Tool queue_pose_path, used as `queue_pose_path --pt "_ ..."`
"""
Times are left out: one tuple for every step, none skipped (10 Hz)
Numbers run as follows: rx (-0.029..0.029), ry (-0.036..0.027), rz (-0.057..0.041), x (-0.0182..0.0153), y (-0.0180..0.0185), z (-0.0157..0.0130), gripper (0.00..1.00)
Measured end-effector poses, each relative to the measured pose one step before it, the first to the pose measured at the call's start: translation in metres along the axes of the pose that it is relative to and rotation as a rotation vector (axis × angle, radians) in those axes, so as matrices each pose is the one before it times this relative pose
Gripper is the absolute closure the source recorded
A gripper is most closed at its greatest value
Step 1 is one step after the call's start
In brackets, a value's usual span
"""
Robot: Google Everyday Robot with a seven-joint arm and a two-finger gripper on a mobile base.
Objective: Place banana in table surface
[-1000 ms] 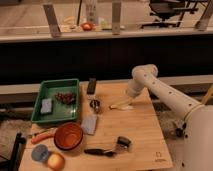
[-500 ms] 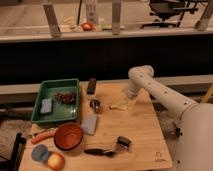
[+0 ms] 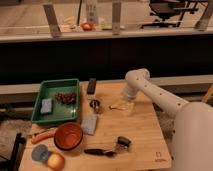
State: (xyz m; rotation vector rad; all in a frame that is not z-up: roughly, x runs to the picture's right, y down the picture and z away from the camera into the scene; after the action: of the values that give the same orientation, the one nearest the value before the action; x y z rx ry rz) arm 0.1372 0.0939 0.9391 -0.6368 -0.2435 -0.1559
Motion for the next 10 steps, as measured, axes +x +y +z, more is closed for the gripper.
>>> queue_pose_path --pt "-0.00342 -0.00227 0.00459 0.0011 0.00053 0.00317 0.41" --pt "-0.00064 -0.00098 0.00272 0.00108 0.00056 0.00075 0.5" --pt "0.0 0.00098 0.00218 0.00171 0.0008 -0.00025 0.59" --pt "0.00108 0.00186 -0.00046 0.00112 0.00131 -0.00194 0.68" --pt "0.00334 0.00281 -0.00152 0.00101 0.00135 -0.00411 0.81" --pt "0.00231 0.00136 -0.00206 0.00019 0.0009 -0.00353 0.91" --pt "0.00319 -0.00094 -0.00353 0.00033 0.00088 -0.00458 0.97" --pt "0.00215 0.0007 -0.00735 0.00048 0.00106 -0.00884 1.0" --pt "-0.00492 0.00352 -0.00974 0.00065 0.00267 -0.00627 1.0" --pt "-0.0034 0.00421 -0.02763 -0.00331 0.00197 -0.02193 1.0"
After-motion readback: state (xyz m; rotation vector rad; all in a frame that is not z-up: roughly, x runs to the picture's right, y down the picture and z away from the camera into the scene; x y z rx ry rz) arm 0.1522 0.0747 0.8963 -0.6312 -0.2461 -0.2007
